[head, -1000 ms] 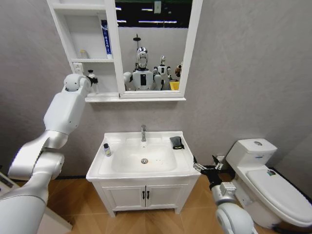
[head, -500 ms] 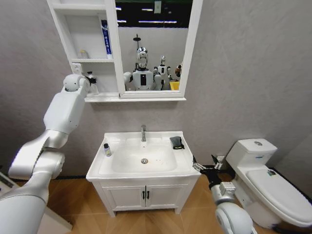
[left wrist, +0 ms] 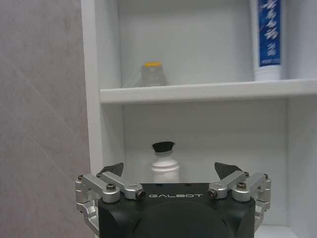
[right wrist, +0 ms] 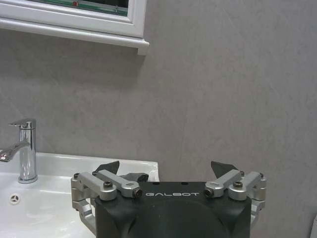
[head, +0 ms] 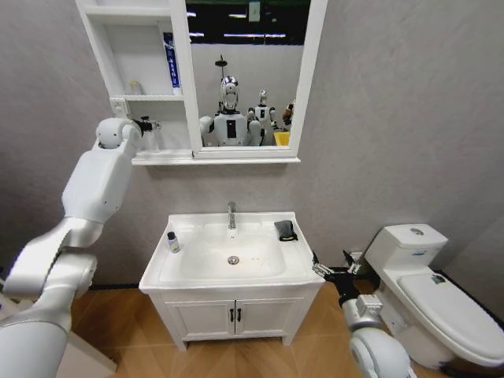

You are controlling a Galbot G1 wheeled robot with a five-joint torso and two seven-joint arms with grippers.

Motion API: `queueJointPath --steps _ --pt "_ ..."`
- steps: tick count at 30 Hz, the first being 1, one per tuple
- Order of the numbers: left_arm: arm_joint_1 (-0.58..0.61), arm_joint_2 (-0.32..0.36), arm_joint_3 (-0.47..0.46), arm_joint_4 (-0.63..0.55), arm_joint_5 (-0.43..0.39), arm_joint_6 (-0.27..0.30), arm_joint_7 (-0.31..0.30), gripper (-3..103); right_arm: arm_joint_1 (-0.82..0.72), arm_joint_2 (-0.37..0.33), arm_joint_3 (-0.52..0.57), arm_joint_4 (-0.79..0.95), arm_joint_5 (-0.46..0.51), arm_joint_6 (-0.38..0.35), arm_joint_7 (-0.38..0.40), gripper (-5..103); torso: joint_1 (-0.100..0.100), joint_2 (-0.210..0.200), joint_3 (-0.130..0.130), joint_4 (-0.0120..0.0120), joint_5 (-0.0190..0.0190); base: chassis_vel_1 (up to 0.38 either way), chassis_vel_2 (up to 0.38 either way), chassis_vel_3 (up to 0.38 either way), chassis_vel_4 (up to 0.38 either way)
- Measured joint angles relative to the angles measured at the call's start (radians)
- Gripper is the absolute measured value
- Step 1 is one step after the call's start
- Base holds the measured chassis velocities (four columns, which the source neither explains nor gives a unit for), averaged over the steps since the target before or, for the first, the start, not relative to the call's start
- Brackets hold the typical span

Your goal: Move facial cleanser and shampoo from washbasin to cabinet, then wipe washbasin with towel.

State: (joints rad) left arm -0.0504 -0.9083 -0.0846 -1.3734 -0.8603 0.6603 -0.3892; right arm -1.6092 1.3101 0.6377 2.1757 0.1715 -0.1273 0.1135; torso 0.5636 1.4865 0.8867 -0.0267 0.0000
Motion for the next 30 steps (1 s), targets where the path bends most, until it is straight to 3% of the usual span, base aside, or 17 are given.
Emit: queueJointPath --steps 1,4,5,7,8,9,11,12,14,15,16,17,20,21,23,30 --pt "0.0 0.0 0.0 0.0 0.0 0.0 0.0 100 0.0 0.0 0.0 0.0 0.0 0.0 0.0 100 0.0 0.0 0.0 0.0 0.0 0.0 0.0 0.0 0.0" --pt "0.196 0.152 -0.078 -0.258 -0.144 0.024 -0.075 100 0.001 0.001 -0.017 0.003 -0.016 -0.027 0.03 100 0.0 0.0 0.0 0.0002 -0.0011 0.0 0.0 0.0 0.0" --pt "0.196 0.152 -0.078 -0.258 -0.144 0.024 -0.075 100 0.001 0.001 -0.017 0.003 -0.016 -0.027 0.03 100 0.0 0.0 0.0 0.0002 -0.0011 0.0 0.0 0.0 0.0" --pt "0.352 0.229 -0.178 -0.412 -0.185 0.024 -0.092 100 0.01 0.0 -0.028 0.002 -0.022 -0.039 0.04 100 0.0 0.0 0.0 0.0007 0.0003 0.0 0.0 0.0 0.0" --pt "0.445 0.258 -0.228 -0.479 -0.188 0.012 -0.095 100 0.016 0.0 -0.033 -0.002 -0.028 -0.04 0.042 100 0.0 0.0 0.0 0.0009 0.0006 0.0 0.0 0.0 0.0" --pt "0.445 0.258 -0.228 -0.479 -0.188 0.012 -0.095 100 0.016 0.0 -0.033 -0.002 -0.028 -0.04 0.042 100 0.0 0.0 0.0 0.0009 0.0006 0.0 0.0 0.0 0.0" --pt "0.687 0.276 -0.309 -0.58 -0.138 -0.065 -0.093 100 0.02 0.001 -0.045 -0.009 -0.04 -0.04 0.043 100 0.0 0.0 0.0 0.0012 -0.0008 0.0 0.0 0.0 0.0" --pt "0.687 0.276 -0.309 -0.58 -0.138 -0.065 -0.093 100 0.02 0.001 -0.045 -0.009 -0.04 -0.04 0.043 100 0.0 0.0 0.0 0.0012 -0.0008 0.0 0.0 0.0 0.0" --pt "0.835 0.223 -0.323 -0.589 -0.032 -0.174 -0.069 100 0.018 0.003 -0.053 -0.008 -0.048 -0.04 0.043 100 0.0 0.0 0.0 0.0007 -0.0001 0.0 0.0 0.0 0.0" --pt "0.835 0.223 -0.323 -0.589 -0.032 -0.174 -0.069 100 0.018 0.003 -0.053 -0.008 -0.048 -0.04 0.043 100 0.0 0.0 0.0 0.0007 -0.0001 0.0 0.0 0.0 0.0" --pt "0.888 0.17 -0.311 -0.569 0.044 -0.244 -0.054 100 0.015 0.005 -0.057 -0.004 -0.051 -0.04 0.043 100 0.0 0.0 0.0 0.0002 -0.0001 0.0 0.0 0.0 0.0" --pt "0.888 0.17 -0.311 -0.569 0.044 -0.244 -0.054 100 0.015 0.005 -0.057 -0.004 -0.051 -0.04 0.043 100 0.0 0.0 0.0 0.0002 -0.0001 0.0 0.0 0.0 0.0" --pt "0.966 0.019 -0.273 -0.48 0.175 -0.34 -0.008 100 -0.005 0.009 -0.055 0.001 -0.057 -0.033 0.043 100 0.0 0.0 0.0 -0.0002 0.0 0.0 0.0 0.0 0.0" --pt "0.966 0.019 -0.273 -0.48 0.175 -0.34 -0.008 100 -0.005 0.009 -0.055 0.001 -0.057 -0.033 0.043 100 0.0 0.0 0.0 -0.0002 0.0 0.0 0.0 0.0 0.0" --pt "0.994 -0.063 -0.252 -0.376 0.271 -0.402 0.034 100 -0.02 0.012 -0.045 0.002 -0.06 -0.021 0.043 100 0.0 0.0 0.0 0.0002 0.0 0.0 0.0 0.0 0.0" --pt "0.973 -0.166 -0.246 -0.161 0.418 -0.497 0.082 100 -0.034 0.021 -0.037 0.01 -0.061 -0.008 0.042 100 0.0 0.0 0.0 0.0003 0.0 0.0 0.0 0.0 0.0"
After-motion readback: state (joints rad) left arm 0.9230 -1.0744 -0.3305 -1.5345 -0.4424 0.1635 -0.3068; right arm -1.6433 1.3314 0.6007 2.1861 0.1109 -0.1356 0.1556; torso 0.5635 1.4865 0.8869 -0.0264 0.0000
